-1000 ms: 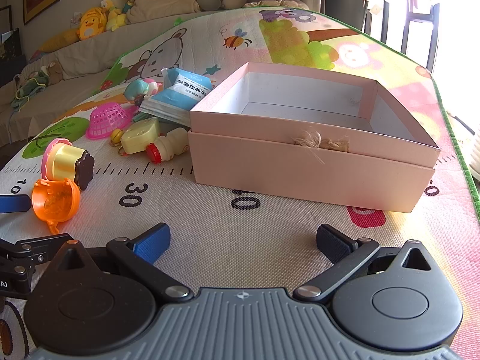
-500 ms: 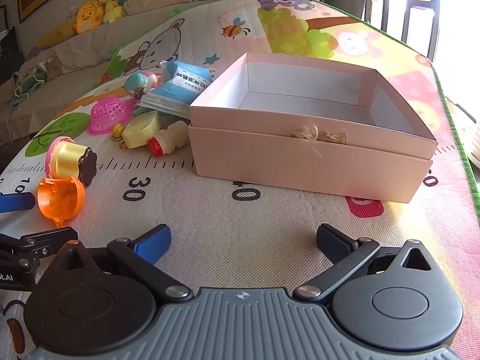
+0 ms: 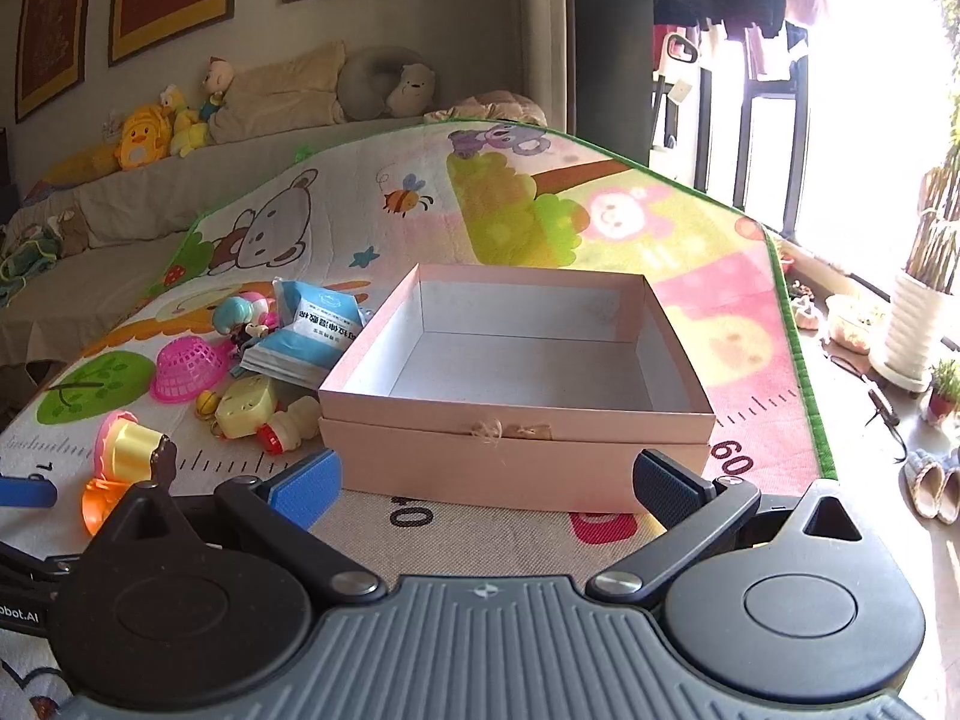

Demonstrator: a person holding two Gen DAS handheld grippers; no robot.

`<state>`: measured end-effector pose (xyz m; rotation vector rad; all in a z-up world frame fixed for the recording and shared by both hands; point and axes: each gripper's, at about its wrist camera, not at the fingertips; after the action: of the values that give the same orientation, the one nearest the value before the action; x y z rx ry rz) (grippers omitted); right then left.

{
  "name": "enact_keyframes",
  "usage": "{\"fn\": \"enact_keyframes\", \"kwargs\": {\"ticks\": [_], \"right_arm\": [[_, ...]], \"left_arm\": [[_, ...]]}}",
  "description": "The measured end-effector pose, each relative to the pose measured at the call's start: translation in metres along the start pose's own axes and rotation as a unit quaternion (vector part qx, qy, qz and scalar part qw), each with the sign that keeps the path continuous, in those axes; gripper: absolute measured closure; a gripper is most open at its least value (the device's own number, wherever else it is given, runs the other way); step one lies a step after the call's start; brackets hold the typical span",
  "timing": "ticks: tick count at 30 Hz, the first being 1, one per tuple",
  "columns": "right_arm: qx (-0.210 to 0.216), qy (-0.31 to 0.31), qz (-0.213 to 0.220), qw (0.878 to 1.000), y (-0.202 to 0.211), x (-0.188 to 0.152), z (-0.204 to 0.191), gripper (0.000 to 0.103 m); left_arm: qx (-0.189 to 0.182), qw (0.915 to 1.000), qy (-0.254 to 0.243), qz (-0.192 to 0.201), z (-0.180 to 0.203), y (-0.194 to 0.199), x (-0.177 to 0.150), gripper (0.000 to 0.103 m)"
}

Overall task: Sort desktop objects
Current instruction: 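Grasp the yellow cat-face keychain with the right gripper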

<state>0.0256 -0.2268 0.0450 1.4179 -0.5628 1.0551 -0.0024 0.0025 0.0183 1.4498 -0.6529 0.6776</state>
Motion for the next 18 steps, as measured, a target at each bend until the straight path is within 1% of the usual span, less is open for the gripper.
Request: {"fn": "enact_keyframes", "kwargs": {"ticks": [3, 6, 8, 11, 12, 13, 14, 16, 18], "right_arm": [[0.011, 0.03, 0.003, 0.999, 0.003, 0.0, -0.008, 0.0], [0.038, 0.042, -0.007, 0.998, 0.002, 0.004, -0.016, 0.0], [0.051, 0.051, -0.017, 0.997, -0.002, 0.008, -0.023, 0.0], [0.067, 0.073, -0.018, 0.995, -0.005, 0.018, -0.034, 0.0], [0.073, 0.086, -0.013, 0.994, -0.005, 0.023, -0.041, 0.0], [0.08, 0.099, -0.009, 0.992, -0.006, 0.028, -0.048, 0.0], [0.09, 0.114, -0.005, 0.989, -0.008, 0.034, -0.056, 0.0], [0.112, 0.138, -0.005, 0.984, -0.017, 0.043, -0.073, 0.0], [0.133, 0.155, -0.015, 0.979, -0.033, 0.05, -0.093, 0.0]], "left_arm": [[0.002, 0.9996, -0.025, 0.008, 0.004, -0.003, 0.003, 0.0], [0.014, 0.9979, -0.06, 0.021, 0.008, -0.008, 0.008, 0.0], [0.045, 0.9955, -0.077, 0.032, 0.006, -0.015, 0.013, 0.0], [0.112, 0.9873, -0.094, 0.062, -0.007, -0.022, 0.019, 0.0], [0.13, 0.9854, -0.086, 0.067, -0.014, -0.024, 0.022, 0.0], [0.14, 0.985, -0.073, 0.07, -0.021, -0.026, 0.026, 0.0], [0.138, 0.9861, -0.06, 0.071, -0.028, -0.026, 0.029, 0.0], [0.109, 0.9908, -0.033, 0.074, -0.04, -0.02, 0.034, 0.0], [0.074, 0.9943, -0.013, 0.076, -0.049, -0.012, 0.035, 0.0]]}}
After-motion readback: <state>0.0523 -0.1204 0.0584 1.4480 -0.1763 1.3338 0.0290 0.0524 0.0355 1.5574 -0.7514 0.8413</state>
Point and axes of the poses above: each gripper's, at about its wrist camera, not at the fingertips, and y roughly against the way its jaws point, z to its right, x to its top, and after that the axes turned 5 degrees about y, right-handed
